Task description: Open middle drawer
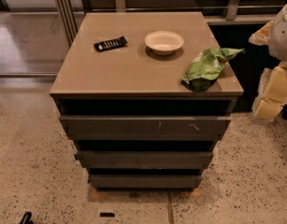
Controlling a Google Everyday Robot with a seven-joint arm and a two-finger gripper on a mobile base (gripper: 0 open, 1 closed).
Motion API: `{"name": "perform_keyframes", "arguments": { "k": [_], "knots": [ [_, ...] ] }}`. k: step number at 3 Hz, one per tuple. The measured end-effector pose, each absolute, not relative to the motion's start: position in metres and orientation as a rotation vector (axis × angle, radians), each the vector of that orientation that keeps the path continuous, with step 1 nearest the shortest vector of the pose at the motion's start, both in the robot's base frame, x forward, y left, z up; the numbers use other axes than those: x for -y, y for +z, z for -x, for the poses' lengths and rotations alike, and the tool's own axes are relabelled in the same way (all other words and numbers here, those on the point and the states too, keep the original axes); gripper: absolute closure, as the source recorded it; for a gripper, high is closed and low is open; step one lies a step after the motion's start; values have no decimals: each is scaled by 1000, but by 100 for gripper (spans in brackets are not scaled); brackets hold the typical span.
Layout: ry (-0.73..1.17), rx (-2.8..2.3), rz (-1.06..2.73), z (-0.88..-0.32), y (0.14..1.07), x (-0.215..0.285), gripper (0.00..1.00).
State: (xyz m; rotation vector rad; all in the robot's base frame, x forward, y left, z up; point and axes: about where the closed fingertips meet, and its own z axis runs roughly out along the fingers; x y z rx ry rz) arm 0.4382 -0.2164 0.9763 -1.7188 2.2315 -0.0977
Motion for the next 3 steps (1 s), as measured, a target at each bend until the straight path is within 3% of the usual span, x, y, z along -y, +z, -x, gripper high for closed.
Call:
{"name": "perform_keyframes", "arguments": {
  "k": [1, 3],
  "knots": [
    [-95, -2230, 1697, -438, 977, 215, 0],
    [102, -2346, 1280, -449, 941, 217, 0]
  ]
}}
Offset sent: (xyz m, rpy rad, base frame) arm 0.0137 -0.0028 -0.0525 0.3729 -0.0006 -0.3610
